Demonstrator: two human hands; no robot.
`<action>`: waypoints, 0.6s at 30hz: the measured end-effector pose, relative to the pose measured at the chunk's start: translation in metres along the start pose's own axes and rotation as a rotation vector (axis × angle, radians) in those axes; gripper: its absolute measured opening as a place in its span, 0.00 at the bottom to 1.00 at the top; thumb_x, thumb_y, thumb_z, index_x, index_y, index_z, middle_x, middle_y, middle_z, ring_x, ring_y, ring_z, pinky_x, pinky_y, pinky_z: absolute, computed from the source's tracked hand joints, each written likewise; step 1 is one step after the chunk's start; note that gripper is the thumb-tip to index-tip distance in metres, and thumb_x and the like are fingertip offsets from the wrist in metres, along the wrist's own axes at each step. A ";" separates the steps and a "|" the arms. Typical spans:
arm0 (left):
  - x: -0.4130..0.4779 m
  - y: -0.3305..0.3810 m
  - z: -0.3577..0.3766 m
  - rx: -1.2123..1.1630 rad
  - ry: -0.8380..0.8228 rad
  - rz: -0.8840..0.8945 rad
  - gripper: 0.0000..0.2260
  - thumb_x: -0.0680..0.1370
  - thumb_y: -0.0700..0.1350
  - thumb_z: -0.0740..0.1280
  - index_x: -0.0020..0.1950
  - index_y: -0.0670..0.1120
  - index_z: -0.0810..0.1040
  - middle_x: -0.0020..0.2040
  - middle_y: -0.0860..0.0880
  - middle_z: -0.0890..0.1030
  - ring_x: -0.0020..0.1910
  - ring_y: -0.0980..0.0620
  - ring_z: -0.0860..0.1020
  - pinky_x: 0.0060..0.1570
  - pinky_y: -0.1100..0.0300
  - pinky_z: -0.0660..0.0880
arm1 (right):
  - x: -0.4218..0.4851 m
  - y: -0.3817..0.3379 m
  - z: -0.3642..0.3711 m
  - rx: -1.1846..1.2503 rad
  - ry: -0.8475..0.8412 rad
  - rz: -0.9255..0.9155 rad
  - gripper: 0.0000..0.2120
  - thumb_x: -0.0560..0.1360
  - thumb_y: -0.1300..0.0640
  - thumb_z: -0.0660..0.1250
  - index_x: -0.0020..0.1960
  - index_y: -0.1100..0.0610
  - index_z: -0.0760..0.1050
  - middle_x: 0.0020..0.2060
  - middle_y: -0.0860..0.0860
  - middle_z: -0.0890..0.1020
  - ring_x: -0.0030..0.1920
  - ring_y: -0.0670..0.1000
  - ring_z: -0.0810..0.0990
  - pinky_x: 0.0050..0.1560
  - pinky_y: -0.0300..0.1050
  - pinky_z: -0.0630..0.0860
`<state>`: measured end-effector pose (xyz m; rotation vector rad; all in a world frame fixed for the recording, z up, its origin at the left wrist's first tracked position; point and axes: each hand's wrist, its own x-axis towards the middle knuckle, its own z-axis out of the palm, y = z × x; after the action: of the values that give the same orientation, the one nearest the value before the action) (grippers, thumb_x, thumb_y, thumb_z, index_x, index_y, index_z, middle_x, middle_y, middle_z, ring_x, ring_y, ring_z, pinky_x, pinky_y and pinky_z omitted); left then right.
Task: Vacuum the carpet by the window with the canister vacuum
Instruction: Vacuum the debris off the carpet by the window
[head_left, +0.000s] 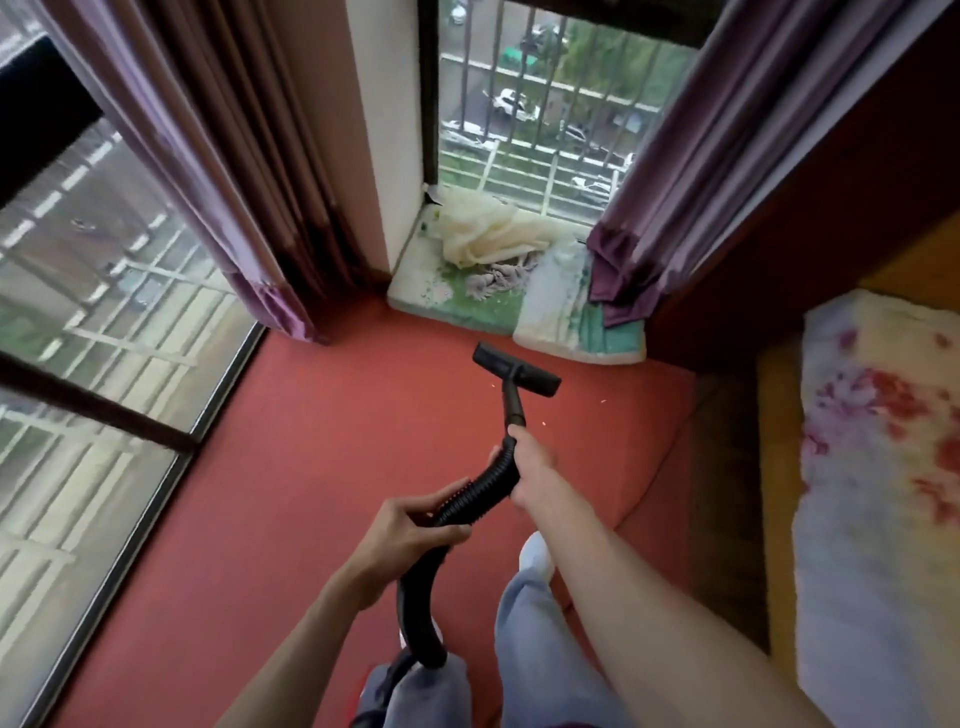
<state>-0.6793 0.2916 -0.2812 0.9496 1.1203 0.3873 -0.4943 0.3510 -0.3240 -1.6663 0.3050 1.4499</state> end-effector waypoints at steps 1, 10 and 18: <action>0.001 -0.002 0.008 0.006 -0.030 -0.005 0.24 0.71 0.40 0.78 0.64 0.57 0.81 0.39 0.50 0.81 0.36 0.52 0.75 0.43 0.56 0.75 | -0.002 -0.002 -0.012 0.018 0.017 -0.001 0.10 0.75 0.62 0.69 0.53 0.64 0.71 0.31 0.57 0.75 0.20 0.52 0.74 0.25 0.43 0.75; 0.029 0.002 0.067 0.171 -0.265 -0.079 0.21 0.72 0.38 0.76 0.63 0.55 0.82 0.37 0.53 0.83 0.35 0.51 0.77 0.42 0.58 0.77 | 0.001 -0.017 -0.106 0.099 0.134 0.037 0.08 0.78 0.58 0.66 0.50 0.62 0.70 0.30 0.56 0.75 0.22 0.51 0.75 0.26 0.44 0.74; 0.076 0.015 0.100 0.264 -0.307 -0.137 0.22 0.72 0.39 0.76 0.62 0.56 0.82 0.36 0.54 0.82 0.35 0.53 0.78 0.44 0.57 0.79 | 0.027 -0.050 -0.138 0.158 0.116 0.113 0.09 0.80 0.56 0.65 0.44 0.60 0.68 0.30 0.54 0.73 0.24 0.50 0.73 0.29 0.45 0.73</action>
<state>-0.5553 0.3077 -0.3021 1.1136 0.9607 -0.0212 -0.3599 0.2883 -0.3352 -1.6285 0.5719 1.3755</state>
